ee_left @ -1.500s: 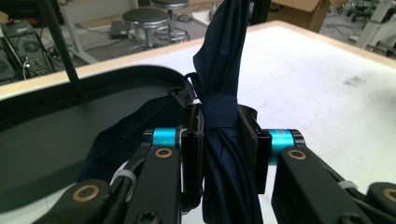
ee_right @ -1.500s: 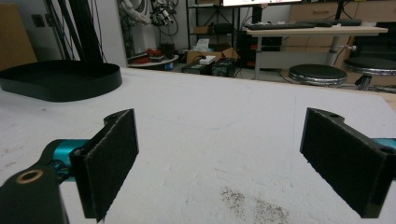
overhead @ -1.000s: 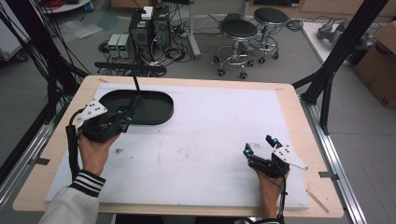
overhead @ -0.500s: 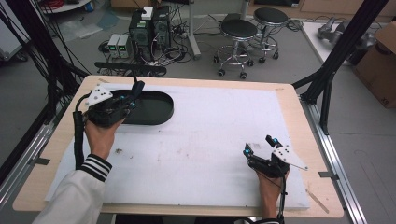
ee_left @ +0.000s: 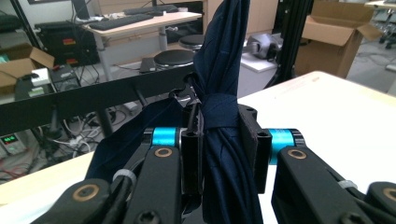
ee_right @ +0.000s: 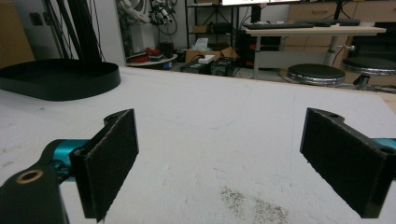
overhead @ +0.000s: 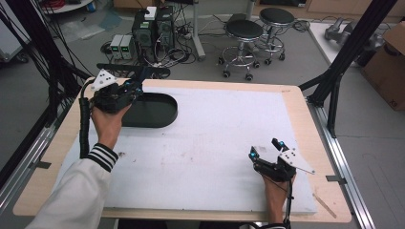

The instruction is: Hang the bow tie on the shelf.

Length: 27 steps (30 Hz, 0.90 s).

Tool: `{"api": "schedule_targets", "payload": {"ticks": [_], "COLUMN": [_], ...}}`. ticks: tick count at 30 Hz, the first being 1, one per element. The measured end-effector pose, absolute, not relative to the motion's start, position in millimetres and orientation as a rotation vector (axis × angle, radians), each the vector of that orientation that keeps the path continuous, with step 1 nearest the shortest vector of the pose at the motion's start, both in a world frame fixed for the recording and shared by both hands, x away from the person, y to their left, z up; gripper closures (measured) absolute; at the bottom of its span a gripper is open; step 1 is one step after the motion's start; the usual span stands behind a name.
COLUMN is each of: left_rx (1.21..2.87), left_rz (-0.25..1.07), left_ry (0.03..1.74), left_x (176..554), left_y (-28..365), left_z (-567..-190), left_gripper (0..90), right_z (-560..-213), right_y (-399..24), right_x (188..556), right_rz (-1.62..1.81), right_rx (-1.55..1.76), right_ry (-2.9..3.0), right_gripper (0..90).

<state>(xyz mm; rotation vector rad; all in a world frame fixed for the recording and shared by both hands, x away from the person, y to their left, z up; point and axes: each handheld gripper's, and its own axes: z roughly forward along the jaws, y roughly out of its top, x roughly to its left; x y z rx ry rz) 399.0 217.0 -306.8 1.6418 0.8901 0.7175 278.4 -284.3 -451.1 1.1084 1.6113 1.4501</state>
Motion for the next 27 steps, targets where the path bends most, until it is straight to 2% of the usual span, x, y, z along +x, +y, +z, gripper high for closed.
{"api": "schedule_targets", "payload": {"ticks": [27], "left_rx": [1.572], "left_rz": [0.682], "left_ry": [0.911], "left_x": [444], "left_y": [210], "left_z": [-299], "left_gripper": [73.2], "right_z": [-451], "right_y": [-284], "right_x": [278], "right_rz": [1.444], "right_rx": [1.105], "right_ry": [1.611], "right_gripper": [10.5]}}
